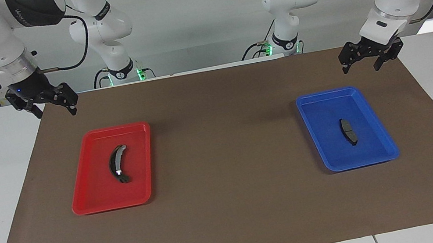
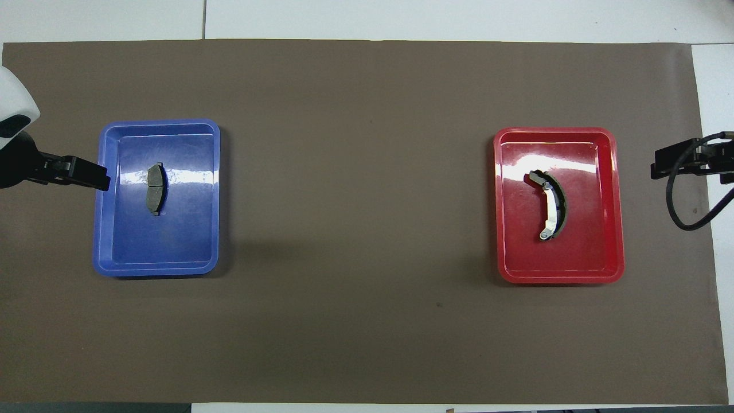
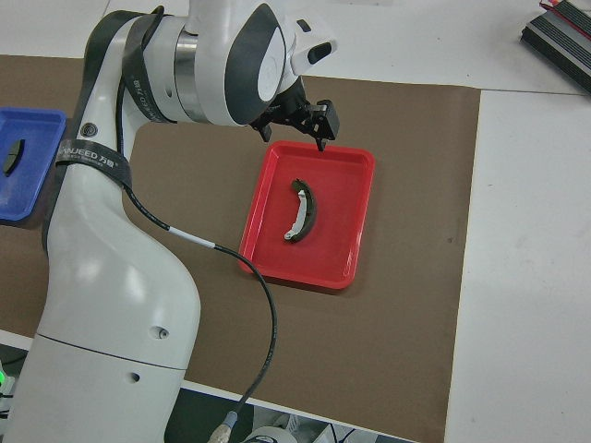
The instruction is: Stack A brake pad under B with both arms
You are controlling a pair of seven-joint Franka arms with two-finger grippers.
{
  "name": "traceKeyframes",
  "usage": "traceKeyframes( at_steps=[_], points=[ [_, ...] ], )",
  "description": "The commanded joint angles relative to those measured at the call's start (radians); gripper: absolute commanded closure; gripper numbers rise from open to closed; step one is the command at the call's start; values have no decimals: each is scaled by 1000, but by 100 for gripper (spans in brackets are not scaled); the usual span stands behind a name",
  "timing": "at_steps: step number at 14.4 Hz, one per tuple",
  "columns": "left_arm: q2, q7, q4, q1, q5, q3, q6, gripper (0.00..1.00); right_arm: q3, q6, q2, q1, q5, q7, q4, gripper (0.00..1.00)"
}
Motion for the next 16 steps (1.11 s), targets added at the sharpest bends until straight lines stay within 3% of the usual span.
traceKeyframes(
  at_steps=[1,16],
  points=[
    [-9,6,-10,-8,5,5,18,2,1,8,-26,1,-2,-13,-32,0],
    [-11,-5,-23,-17,-42,7,38,2,1,20,-28,-1,-2,-12,-38,0]
  ],
)
